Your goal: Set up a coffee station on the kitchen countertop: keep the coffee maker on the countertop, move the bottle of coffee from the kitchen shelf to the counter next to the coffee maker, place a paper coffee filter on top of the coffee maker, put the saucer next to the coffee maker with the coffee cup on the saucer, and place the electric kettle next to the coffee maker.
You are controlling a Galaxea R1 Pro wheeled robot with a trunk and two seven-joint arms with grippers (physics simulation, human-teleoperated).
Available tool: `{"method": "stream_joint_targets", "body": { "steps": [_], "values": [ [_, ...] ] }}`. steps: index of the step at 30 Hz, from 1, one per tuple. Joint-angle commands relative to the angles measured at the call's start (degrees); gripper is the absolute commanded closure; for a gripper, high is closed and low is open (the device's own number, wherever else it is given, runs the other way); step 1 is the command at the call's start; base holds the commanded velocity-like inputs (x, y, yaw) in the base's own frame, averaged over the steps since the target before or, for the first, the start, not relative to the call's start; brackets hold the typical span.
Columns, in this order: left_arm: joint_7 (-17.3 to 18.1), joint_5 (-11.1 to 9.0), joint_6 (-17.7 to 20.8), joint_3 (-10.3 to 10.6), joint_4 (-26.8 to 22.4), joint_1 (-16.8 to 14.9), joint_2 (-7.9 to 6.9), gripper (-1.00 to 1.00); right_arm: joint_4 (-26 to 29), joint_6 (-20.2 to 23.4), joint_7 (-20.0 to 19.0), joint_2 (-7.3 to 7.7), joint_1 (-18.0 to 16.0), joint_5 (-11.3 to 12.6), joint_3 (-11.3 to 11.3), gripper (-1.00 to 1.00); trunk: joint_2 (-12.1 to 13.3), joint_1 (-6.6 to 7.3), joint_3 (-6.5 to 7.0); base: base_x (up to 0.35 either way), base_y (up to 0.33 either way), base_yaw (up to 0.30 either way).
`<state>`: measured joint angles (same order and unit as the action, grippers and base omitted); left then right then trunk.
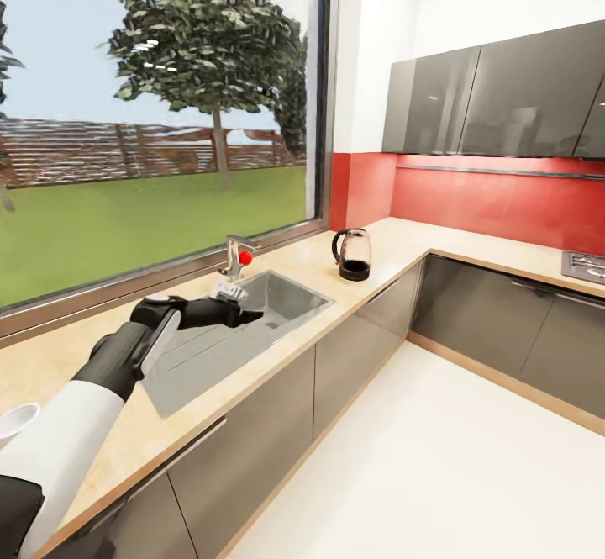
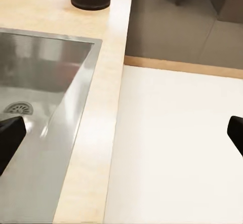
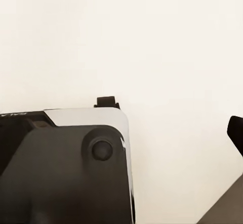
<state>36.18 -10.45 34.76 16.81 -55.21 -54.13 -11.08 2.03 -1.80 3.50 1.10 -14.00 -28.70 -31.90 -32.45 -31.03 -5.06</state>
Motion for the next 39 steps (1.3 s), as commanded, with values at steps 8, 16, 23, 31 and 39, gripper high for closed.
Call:
{"method": "stream_joint_targets", "body": {
  "steps": [8,16,23,31,39],
  "values": [
    [-4.9,-0.6,0.2,0.0,0.7,-0.2,0.33,-1.0,-0.2,0.0,0.4,1.33,-0.1,-1.0,0.0,-1.0,-0.1,-0.02,-0.11,0.2,0.028,0.0],
    [-4.9,-0.6,0.1,0.1,0.7,-0.2,0.44,-1.0,-0.2,0.0,0.4,1.15,-0.1,-1.1,0.0,-1.0,-0.1,-0.02,-0.11,0.329,-0.004,0.0],
    [-4.9,-0.6,0.1,0.0,0.7,-0.2,0.44,-1.0,-0.3,-0.1,0.4,1.16,-0.1,-1.1,0.0,-1.0,-0.1,-0.02,-0.11,0.313,-0.108,0.0],
    [-5.2,-0.5,0.1,0.0,0.7,-0.2,0.53,-1.0,-0.2,-0.1,0.4,1.49,-0.1,-1.1,0.0,-1.0,-0.1,-0.02,-0.11,0.304,-0.131,0.0],
    [-5.3,-0.6,0.1,0.4,0.7,-0.1,0.62,-1.0,-0.2,-0.1,0.4,1.62,-0.1,-1.1,0.0,-1.0,-0.1,-0.02,-0.11,0.301,-0.134,0.0]
  ]
}}
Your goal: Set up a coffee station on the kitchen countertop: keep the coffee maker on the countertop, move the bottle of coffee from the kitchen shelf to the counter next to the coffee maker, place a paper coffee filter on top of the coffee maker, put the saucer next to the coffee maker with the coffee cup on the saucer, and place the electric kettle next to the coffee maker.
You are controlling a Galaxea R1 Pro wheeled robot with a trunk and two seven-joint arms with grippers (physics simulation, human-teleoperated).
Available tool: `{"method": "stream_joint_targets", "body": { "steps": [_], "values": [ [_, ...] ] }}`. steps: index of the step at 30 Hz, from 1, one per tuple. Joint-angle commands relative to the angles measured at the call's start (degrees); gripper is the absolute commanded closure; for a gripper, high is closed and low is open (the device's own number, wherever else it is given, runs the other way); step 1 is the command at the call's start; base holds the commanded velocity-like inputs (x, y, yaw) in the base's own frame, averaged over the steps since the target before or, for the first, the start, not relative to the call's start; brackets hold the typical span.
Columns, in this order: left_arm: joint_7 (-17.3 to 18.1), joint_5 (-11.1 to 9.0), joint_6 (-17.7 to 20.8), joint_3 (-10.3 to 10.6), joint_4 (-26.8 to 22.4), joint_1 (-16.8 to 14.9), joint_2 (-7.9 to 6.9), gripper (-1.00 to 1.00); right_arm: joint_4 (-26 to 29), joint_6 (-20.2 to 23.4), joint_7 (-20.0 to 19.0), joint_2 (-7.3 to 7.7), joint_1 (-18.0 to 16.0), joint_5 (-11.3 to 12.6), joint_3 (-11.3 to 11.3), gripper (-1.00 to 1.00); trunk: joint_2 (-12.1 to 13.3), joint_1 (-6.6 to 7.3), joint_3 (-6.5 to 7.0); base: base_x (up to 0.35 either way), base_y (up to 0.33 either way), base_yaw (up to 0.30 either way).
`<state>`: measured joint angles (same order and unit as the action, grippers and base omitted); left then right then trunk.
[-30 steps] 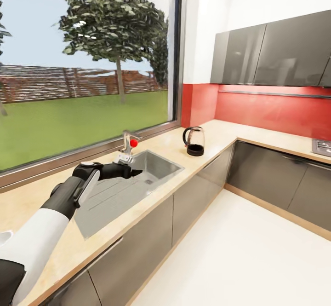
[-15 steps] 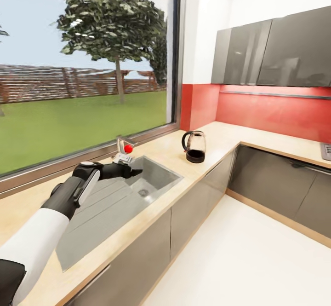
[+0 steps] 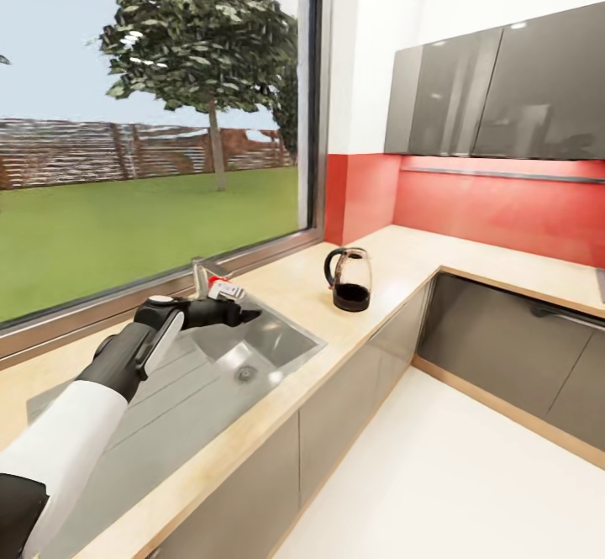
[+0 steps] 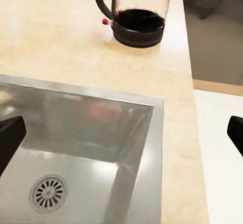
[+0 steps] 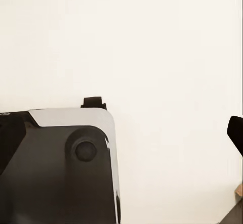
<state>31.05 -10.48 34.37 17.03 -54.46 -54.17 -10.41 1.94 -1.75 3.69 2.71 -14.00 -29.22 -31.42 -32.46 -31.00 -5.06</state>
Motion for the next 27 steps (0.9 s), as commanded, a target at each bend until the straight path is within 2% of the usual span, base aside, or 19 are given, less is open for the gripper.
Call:
{"method": "stream_joint_targets", "body": {
  "steps": [1,6,12,25,27],
  "values": [
    [-0.2,-0.6,0.5,0.2,0.0,-0.1,-0.05,-1.0,-0.1,-0.2,0.2,0.01,-0.1,-0.6,-0.5,-1.0,-0.1,-0.05,-0.11,0.277,-0.16,0.0],
    [-0.3,-0.6,0.5,0.3,0.0,-0.1,0.11,-1.0,-0.1,-0.2,0.2,0.01,-0.1,-0.6,-0.5,-1.0,-0.1,-0.05,-0.11,0.18,-0.226,0.0],
    [-0.3,-0.5,0.5,0.4,0.0,-0.1,1.14,-1.0,-0.1,-0.2,0.2,0.01,-0.1,-0.6,-0.5,-1.0,-0.1,-0.05,-0.11,0.142,-0.253,0.0],
    [0.4,-1.0,0.8,0.4,0.1,-0.2,1.03,-1.0,-0.2,-0.2,0.3,0.53,-0.1,-0.7,-0.4,-1.0,-0.1,-0.05,-0.11,0.152,-0.268,0.0],
    [1.6,-1.1,1.0,0.5,0.1,-0.4,0.81,-1.0,-0.2,-0.2,0.2,0.61,-0.1,-0.8,-0.3,-1.0,-0.1,-0.05,-0.11,0.194,-0.274,0.0]
  ]
}}
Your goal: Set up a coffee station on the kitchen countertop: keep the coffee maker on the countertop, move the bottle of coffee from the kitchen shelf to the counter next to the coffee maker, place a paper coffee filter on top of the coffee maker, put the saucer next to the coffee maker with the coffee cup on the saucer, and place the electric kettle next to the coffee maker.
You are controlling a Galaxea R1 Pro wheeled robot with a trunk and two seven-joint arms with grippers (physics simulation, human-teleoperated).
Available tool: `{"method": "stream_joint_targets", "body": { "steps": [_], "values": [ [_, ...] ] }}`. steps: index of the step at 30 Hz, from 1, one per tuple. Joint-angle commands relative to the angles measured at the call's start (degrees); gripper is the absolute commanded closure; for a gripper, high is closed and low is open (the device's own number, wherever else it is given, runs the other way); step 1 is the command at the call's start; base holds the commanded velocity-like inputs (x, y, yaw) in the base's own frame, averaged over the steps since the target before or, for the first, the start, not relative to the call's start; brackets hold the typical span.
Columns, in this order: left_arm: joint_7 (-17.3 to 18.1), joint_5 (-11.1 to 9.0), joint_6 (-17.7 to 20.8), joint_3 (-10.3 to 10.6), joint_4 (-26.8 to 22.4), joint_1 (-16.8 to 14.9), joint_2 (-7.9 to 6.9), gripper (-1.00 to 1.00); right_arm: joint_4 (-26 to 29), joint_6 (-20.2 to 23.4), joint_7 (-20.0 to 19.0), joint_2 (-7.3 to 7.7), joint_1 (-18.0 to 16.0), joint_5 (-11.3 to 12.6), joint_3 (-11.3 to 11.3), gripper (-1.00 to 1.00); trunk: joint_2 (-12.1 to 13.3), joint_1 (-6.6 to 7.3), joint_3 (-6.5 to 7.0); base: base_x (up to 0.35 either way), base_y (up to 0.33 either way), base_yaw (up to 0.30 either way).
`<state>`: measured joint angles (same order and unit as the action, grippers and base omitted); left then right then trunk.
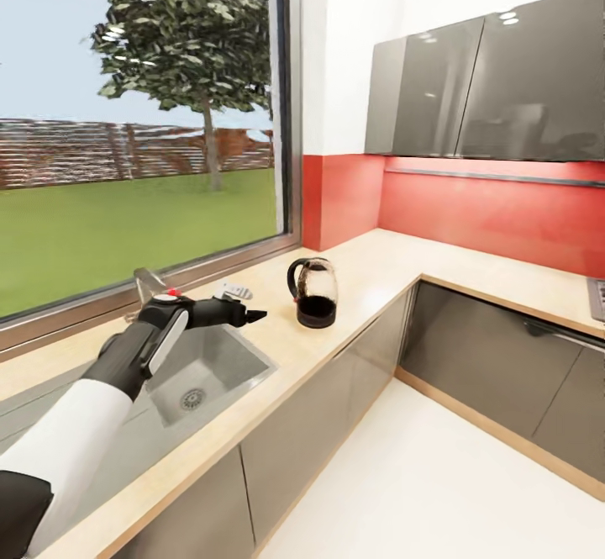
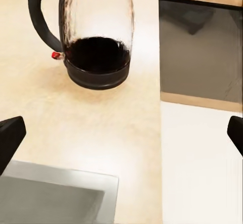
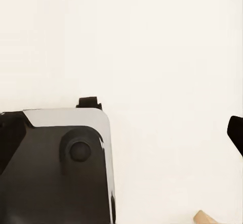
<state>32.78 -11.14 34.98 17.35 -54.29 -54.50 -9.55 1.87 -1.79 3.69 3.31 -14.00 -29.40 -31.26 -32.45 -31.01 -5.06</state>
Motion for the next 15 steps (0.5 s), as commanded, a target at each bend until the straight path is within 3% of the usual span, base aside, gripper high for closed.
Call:
{"method": "stream_joint_targets", "body": {
  "steps": [1,5,15],
  "values": [
    [0.7,-0.5,0.5,0.1,0.0,-0.2,-0.19,-1.0,-0.1,-0.2,0.1,0.02,-0.1,-0.6,-0.5,-1.0,-0.1,-0.05,-0.11,0.217,-0.274,0.0],
    [4.8,0.0,0.5,-0.2,0.8,-0.4,-0.65,-1.0,-0.2,-0.2,-0.1,0.03,-0.1,-0.6,-0.5,-1.0,-0.1,-0.05,-0.11,0.227,-0.272,0.0],
    [5.4,1.5,-0.1,0.0,2.0,0.2,-0.91,-1.0,-0.3,-0.2,-0.2,0.04,-0.1,-0.7,-0.5,-1.0,-0.1,-0.05,-0.11,0.242,-0.222,0.0]
  ]
}}
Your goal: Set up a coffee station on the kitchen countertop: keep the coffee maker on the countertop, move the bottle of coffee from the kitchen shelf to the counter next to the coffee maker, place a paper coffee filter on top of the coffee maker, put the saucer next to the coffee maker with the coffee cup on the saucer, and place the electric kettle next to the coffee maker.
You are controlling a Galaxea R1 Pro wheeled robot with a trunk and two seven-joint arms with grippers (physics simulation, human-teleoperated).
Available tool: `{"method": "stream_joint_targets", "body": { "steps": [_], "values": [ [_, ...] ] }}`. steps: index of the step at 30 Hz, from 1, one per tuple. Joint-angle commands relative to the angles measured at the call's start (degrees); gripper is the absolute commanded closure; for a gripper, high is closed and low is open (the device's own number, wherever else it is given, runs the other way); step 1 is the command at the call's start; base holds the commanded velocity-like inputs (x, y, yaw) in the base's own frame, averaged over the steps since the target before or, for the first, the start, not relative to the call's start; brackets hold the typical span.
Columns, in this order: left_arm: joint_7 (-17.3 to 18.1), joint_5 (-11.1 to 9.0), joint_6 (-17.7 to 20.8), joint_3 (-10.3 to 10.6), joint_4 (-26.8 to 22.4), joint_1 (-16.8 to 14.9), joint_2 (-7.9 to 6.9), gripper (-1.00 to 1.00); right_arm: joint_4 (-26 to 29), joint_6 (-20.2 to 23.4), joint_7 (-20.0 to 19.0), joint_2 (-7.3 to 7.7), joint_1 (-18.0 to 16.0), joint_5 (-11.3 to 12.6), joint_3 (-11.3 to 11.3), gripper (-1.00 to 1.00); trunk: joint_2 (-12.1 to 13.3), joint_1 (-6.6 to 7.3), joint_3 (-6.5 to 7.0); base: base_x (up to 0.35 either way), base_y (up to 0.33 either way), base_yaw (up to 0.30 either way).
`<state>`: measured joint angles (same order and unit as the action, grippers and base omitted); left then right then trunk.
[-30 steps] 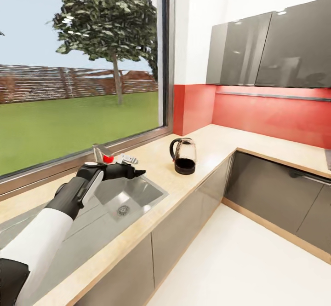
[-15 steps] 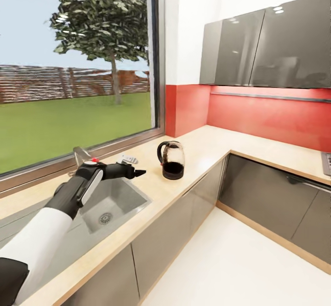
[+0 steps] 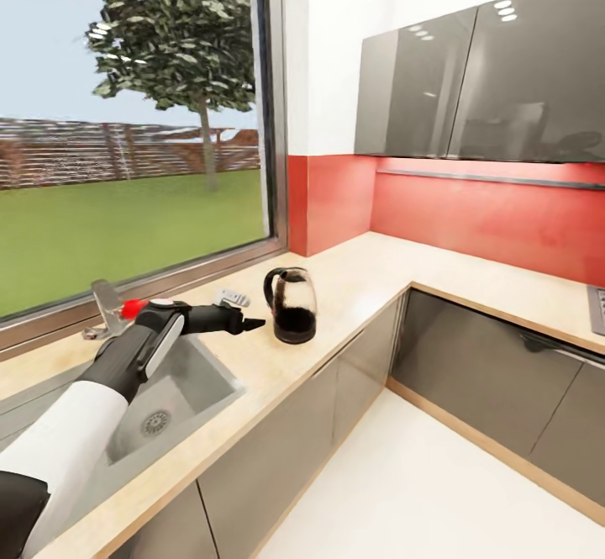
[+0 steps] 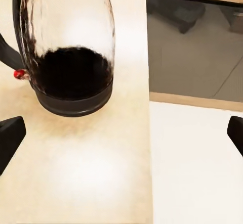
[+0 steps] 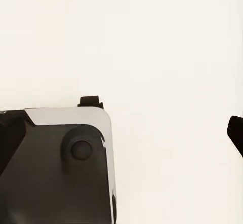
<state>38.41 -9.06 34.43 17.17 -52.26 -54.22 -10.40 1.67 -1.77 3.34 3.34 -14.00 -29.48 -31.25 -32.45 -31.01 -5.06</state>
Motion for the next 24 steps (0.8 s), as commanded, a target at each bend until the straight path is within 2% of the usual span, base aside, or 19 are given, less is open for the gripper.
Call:
{"method": "stream_joint_targets", "body": {
  "steps": [1,8,13,15,17,20,24],
  "values": [
    [-0.2,-0.6,0.5,0.2,0.0,-0.1,-0.06,-1.0,-0.1,-0.2,0.2,0.0,-0.1,-0.6,-0.5,-1.0,-0.1,-0.05,-0.11,0.245,-0.137,0.0],
    [-0.3,-0.2,0.4,-0.1,-0.1,0.0,-0.27,-1.0,-0.1,-0.2,0.2,0.0,-0.1,-0.6,-0.5,-1.0,-0.1,-0.05,-0.11,0.122,-0.053,0.0],
    [-0.3,0.3,0.3,-0.3,-0.5,-0.1,-2.88,-1.0,-0.1,-0.2,0.2,0.0,-0.1,-0.6,-0.5,-1.0,-0.1,-0.05,-0.11,0.012,-0.005,0.0],
    [-0.2,0.1,0.3,-0.4,-0.6,0.0,-4.91,-1.0,-0.1,-0.2,0.3,0.0,-0.1,-0.6,-0.5,-1.0,-0.1,-0.05,-0.11,0.002,-0.001,0.0],
    [-0.1,0.0,0.2,-0.4,-0.6,0.0,-6.13,-1.0,-0.1,-0.2,0.3,0.0,-0.1,-0.6,-0.5,-1.0,-0.1,-0.05,-0.11,0.001,0.0,0.0],
    [0.0,-0.2,0.2,-0.5,-0.6,0.0,-7.04,-1.0,-0.1,-0.2,0.3,0.0,-0.1,-0.6,-0.5,-1.0,-0.1,-0.05,-0.11,0.0,0.0,0.0],
    [0.1,-0.2,0.1,-3.0,-0.6,-0.1,-7.04,-1.0,-0.1,-0.2,0.3,0.01,-0.1,-0.6,-0.5,-1.0,-0.1,-0.05,-0.11,0.061,0.0,0.0]
  ]
}}
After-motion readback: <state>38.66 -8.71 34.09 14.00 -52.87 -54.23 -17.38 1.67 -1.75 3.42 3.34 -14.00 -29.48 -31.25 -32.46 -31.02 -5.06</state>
